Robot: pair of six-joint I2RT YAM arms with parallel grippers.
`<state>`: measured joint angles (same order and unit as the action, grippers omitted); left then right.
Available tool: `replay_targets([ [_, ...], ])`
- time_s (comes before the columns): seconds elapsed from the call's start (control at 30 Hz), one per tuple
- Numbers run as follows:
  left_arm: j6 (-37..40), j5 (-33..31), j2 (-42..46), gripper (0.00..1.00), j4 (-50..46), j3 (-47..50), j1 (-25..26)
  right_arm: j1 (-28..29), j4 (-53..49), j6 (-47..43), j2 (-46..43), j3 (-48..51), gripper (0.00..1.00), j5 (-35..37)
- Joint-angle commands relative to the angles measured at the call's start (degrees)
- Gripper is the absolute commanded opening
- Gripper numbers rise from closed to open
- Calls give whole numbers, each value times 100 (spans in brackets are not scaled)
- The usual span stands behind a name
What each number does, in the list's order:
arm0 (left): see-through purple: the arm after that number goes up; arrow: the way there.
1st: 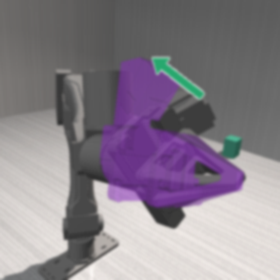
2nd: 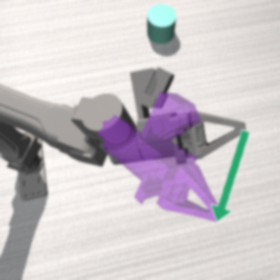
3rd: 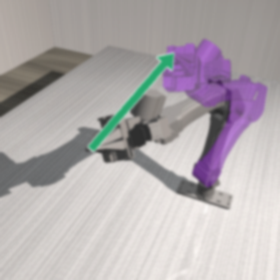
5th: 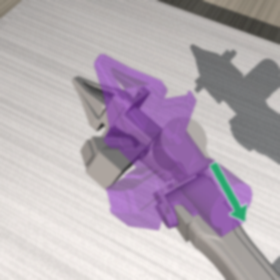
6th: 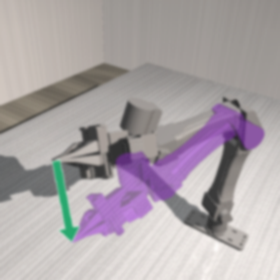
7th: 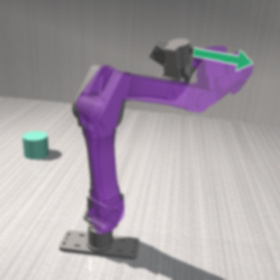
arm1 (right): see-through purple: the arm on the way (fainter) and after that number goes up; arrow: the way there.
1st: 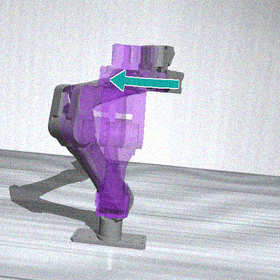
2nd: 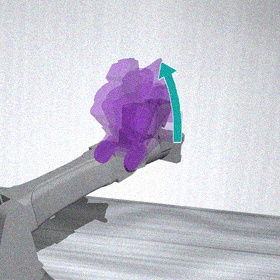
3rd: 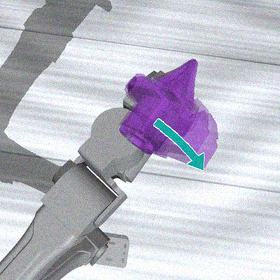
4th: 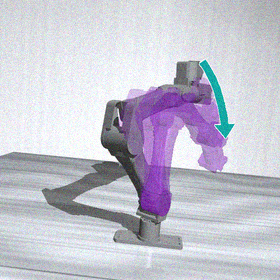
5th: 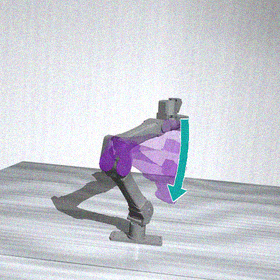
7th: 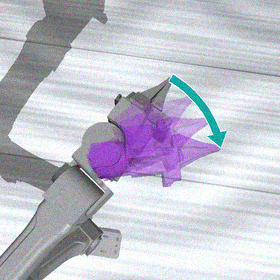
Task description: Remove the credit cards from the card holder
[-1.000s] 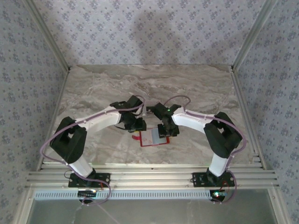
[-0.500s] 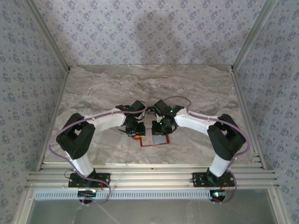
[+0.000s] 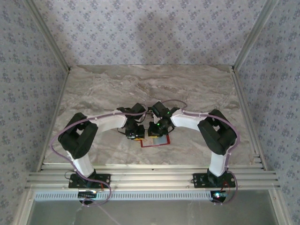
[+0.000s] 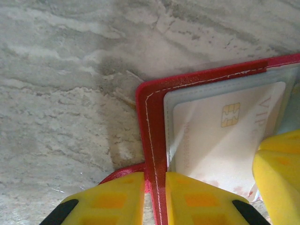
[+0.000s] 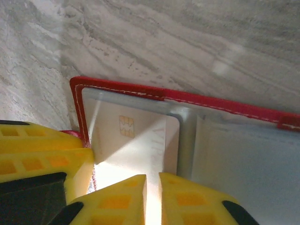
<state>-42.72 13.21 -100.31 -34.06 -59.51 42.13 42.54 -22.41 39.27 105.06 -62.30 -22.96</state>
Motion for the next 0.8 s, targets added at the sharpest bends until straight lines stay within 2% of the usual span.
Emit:
replay_targets([
  [0.0,35,-208,-129,19,-133,73,9,-53,-111,-2,77,114,19,107],
  [0.4,61,-288,-41,21,-260,18,2,-58,-548,-130,-102,88,25,578],
  [0.77,94,-343,76,21,-353,-120,-2,-37,-595,-129,-336,47,29,549],
])
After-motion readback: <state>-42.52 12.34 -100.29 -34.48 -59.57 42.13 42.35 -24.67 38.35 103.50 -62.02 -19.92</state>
